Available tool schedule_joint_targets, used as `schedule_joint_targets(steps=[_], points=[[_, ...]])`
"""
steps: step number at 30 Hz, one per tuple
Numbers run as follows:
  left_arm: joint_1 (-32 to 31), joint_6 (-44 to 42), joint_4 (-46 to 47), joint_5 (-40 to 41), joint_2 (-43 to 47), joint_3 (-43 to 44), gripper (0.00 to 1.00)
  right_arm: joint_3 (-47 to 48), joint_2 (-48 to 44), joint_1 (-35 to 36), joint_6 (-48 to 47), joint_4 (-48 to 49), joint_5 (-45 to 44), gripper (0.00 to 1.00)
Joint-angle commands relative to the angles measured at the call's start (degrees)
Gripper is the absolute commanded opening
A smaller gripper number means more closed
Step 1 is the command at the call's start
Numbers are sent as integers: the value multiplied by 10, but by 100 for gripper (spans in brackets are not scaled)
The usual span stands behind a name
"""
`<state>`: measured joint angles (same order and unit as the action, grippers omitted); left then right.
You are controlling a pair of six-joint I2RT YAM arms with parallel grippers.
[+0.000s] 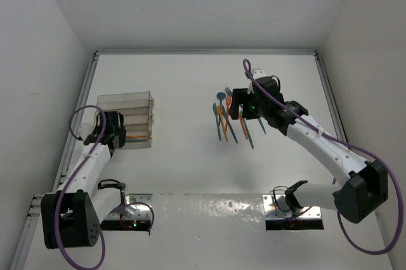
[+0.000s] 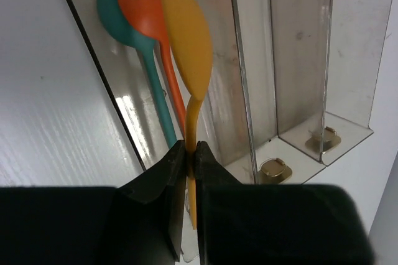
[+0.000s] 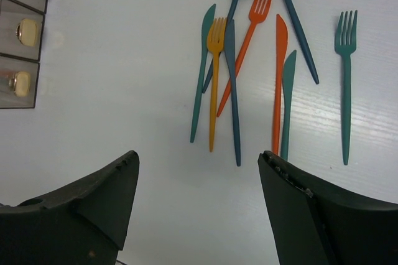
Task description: Sort the eating utensils into containers
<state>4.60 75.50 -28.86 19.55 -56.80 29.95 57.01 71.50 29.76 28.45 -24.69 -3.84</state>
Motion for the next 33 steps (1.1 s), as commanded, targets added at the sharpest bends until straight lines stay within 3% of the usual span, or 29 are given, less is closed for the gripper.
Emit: schedule_joint_targets(steps=[1, 6, 13, 16, 19, 20, 24, 33], points=[[6, 1, 33, -15, -1, -6, 8, -6, -15, -1, -7, 12, 1, 77], [6, 0, 29, -23, -1, -2, 21, -12, -14, -1, -6, 18, 1, 77], [6, -13, 6, -29, 15, 10, 59, -13, 1, -1, -4, 25, 3, 77], [6, -28, -1, -38, 24, 20, 67, -7, 15, -1, -5, 31, 3, 71], [6, -69, -5, -56, 26, 46, 68, 12, 48, -1, -6, 38, 1, 53], [6, -101, -4, -65, 26, 63, 68, 18, 59, -1, -7, 38, -2, 42], [4, -184, -8, -85, 16, 105, 70, 56, 119, -1, -12, 44, -12, 26], [2, -373, 3, -158, 9, 172, 73, 154, 281, -1, -16, 81, -34, 28]])
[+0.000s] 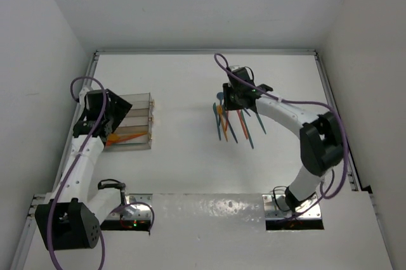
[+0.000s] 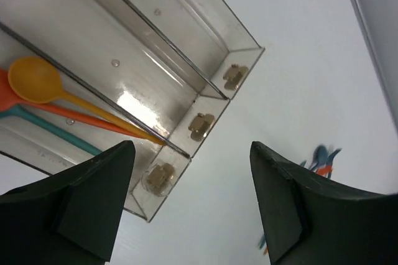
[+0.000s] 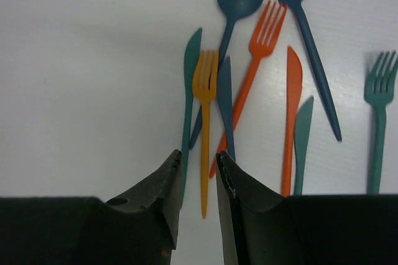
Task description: Sort the eating utensils into containers
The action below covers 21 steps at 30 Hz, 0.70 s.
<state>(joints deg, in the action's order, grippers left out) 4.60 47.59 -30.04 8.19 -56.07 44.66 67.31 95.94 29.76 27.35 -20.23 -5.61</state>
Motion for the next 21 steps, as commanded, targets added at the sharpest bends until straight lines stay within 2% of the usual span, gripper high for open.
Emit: schedule_joint_targets(steps=[1, 5, 10, 16, 21], points=[[0, -123, 19, -75, 1, 30, 73, 62, 52, -1, -5, 38, -19, 28], [-32, -183, 19, -105, -7, 52, 75, 122, 127, -1, -7, 34, -46, 32], [-121, -217, -12, -58, -18, 84, 76, 206, 226, -1, 0, 15, -70, 32], [-131, -233, -22, -87, -22, 87, 76, 254, 284, -1, 22, -13, -131, 32], [-133, -241, -20, -99, -22, 80, 77, 262, 307, -4, 36, -17, -129, 32]])
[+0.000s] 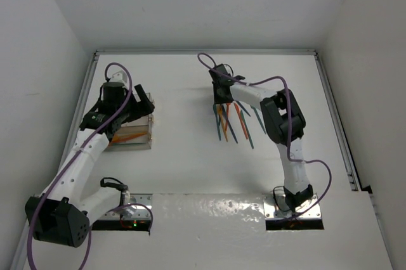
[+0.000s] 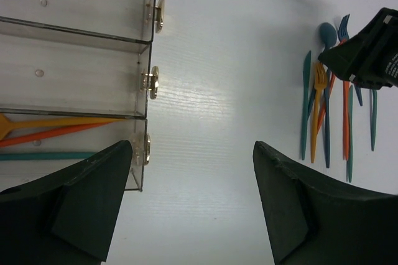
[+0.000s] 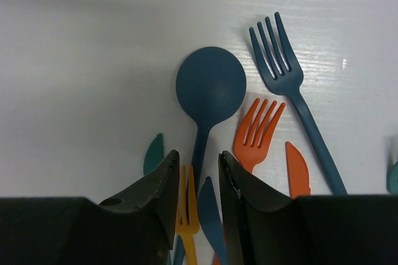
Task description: Sort the eating utensils into containers
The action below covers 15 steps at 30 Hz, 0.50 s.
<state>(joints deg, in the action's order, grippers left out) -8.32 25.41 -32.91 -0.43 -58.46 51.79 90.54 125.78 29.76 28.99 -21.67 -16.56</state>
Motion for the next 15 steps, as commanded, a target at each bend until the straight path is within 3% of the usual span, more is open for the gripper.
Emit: schedule_joint_targets(steps=[1, 7, 15], points=[[-4, -19, 8, -17, 1, 8, 77, 31, 14, -5, 22, -6, -16, 31], [-5, -27, 11, -38, -5, 7, 77, 21, 32, -16, 34, 11, 1, 25], [-6, -41, 34, -98, -3, 2, 77, 56, 49, -30, -17, 31, 11, 0]])
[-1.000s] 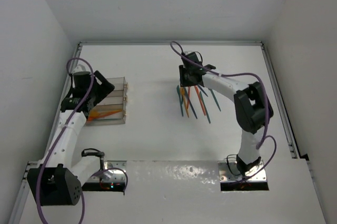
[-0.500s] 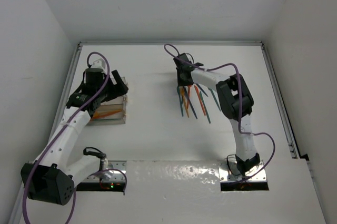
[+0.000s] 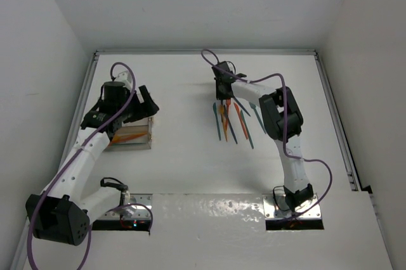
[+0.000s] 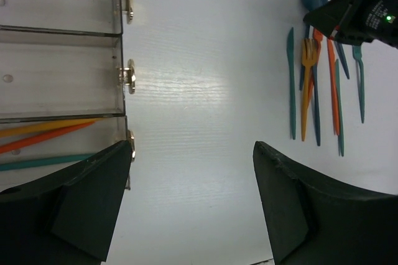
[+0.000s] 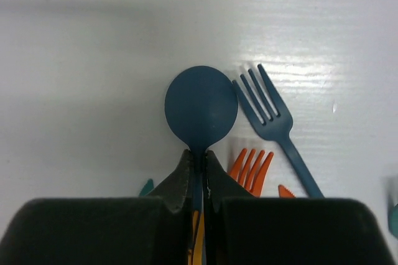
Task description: Sort the eating utensils into containers
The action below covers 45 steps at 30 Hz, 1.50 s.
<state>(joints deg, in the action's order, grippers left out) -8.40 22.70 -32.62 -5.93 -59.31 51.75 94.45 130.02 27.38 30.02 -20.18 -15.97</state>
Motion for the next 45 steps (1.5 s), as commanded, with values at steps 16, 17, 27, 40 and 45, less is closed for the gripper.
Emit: schedule_joint_targets(steps=[16, 17, 27, 40, 45], points=[[-66, 10, 150, -147, -21, -1, 70, -70, -217, -5, -81, 132, 94, 0], [-85, 13, 154, -145, -26, 5, 69, -80, -240, -5, -74, 132, 105, 0], [-193, 98, 271, -122, -99, 24, 64, -215, -397, 14, 10, 183, 218, 0], [-296, 161, 343, -92, -202, 59, 57, -325, -490, 61, 55, 207, 239, 0], [-306, 176, 354, -87, -215, 63, 40, -334, -506, 63, 50, 204, 234, 0]])
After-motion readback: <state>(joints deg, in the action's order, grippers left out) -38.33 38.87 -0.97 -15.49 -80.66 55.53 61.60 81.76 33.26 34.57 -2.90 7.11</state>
